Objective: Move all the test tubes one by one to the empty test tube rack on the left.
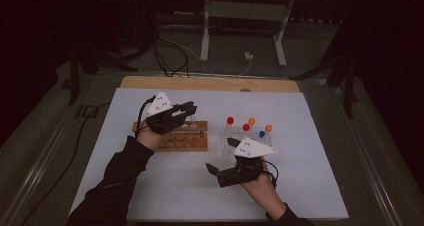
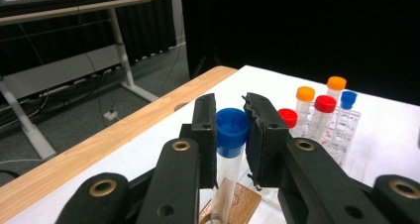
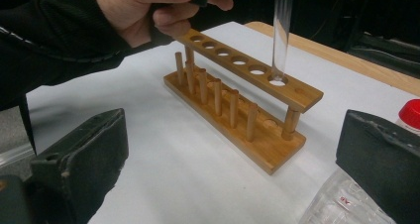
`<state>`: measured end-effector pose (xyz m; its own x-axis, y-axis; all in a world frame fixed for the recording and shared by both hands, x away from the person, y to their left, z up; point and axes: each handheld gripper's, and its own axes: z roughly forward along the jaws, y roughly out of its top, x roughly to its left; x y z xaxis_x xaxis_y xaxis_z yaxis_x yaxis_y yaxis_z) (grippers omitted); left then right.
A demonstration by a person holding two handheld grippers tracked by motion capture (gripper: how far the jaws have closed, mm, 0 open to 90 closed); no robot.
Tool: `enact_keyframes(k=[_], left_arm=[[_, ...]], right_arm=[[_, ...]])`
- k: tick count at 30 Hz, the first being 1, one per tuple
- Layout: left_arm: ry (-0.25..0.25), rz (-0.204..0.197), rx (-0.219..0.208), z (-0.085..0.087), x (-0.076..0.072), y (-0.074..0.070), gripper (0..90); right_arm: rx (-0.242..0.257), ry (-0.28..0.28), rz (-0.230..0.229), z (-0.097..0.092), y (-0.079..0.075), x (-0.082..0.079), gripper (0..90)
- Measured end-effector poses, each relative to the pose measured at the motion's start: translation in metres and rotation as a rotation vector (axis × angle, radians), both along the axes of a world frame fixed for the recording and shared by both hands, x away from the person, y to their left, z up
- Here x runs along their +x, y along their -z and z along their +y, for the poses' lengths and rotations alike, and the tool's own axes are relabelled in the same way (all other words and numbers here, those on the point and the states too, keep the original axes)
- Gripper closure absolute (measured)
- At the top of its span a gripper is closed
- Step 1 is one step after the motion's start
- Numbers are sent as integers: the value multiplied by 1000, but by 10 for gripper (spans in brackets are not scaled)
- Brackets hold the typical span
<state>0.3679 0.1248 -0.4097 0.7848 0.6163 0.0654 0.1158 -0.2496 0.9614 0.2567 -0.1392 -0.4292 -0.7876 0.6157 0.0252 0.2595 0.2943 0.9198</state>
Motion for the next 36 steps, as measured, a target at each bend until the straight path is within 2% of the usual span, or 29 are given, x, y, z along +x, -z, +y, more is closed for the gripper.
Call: enact_keyframes(k=[2, 5, 12, 16, 20, 34, 36], left_arm=[[-7, 20, -15, 0, 2, 4, 773], [-13, 32, -1, -1, 4, 10, 773], [-17, 95, 29, -5, 8, 26, 773], [-24, 106, 54, -8, 7, 33, 773], [-38, 126, 52, -8, 7, 39, 773], [-44, 148, 97, -12, 8, 47, 772], [-44, 159, 91, -11, 9, 48, 772]], right_arm=[[4, -1, 3, 0, 0, 0, 0], [0, -2, 0, -1, -1, 0, 0], [10, -4, -7, -1, -1, -1, 1], [12, -5, -3, -2, -2, -1, 1], [12, -3, -4, -3, -2, -1, 1], [18, -10, -7, -5, -3, -3, 1], [15, -13, -3, -4, -3, -3, 1]])
